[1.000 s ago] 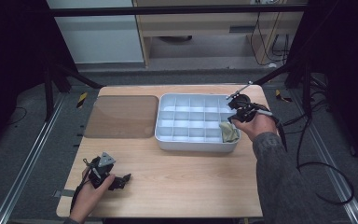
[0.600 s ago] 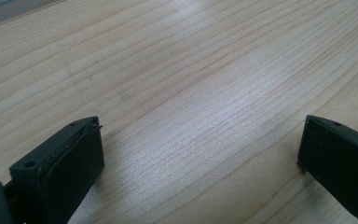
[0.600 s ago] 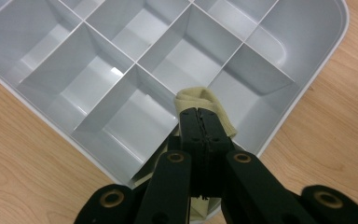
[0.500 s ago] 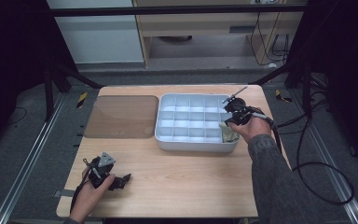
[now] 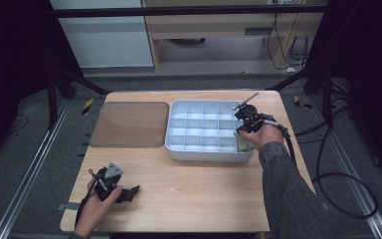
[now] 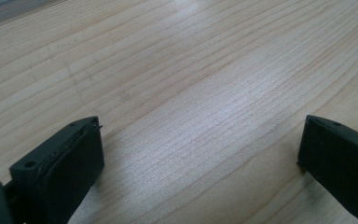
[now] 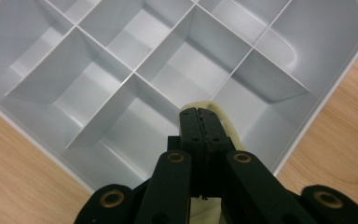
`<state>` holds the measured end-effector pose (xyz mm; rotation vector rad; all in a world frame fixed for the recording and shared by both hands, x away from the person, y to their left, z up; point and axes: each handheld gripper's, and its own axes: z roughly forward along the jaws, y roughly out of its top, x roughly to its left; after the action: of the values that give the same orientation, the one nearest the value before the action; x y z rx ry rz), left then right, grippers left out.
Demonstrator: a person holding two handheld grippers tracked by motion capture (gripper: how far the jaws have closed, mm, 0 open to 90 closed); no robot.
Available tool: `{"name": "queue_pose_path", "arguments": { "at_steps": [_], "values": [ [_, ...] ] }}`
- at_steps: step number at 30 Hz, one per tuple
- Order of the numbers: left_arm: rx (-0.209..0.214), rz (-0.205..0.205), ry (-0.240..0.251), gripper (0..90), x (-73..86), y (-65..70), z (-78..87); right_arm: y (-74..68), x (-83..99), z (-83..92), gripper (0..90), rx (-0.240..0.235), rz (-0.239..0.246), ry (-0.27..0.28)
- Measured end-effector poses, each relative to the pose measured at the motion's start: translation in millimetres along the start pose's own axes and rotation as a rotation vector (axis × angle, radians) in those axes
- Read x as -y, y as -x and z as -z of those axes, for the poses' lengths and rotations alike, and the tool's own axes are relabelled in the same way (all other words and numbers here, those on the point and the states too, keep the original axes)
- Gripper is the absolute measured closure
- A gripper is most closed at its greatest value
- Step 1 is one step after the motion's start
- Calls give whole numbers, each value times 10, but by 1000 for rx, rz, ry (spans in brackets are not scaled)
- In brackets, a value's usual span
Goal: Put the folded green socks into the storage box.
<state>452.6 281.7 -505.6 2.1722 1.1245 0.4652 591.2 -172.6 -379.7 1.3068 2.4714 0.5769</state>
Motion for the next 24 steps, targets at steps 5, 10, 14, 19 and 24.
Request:
{"name": "queue_pose_path", "arguments": {
  "at_steps": [5,10,14,19,24],
  "values": [
    [0,-1,-1,0,0,5,0,72,0,-43,900,25,-26,-7],
    [1,-2,-1,0,-1,6,0,127,14,-95,900,35,-24,-30],
    [1,-2,0,0,-1,8,-1,126,34,-143,900,28,-37,-42],
    [3,-1,1,0,-1,10,-2,149,101,-225,900,26,-44,-63],
    [3,-3,1,0,-2,12,-3,166,159,-264,900,19,-48,-63]
  ]
}}
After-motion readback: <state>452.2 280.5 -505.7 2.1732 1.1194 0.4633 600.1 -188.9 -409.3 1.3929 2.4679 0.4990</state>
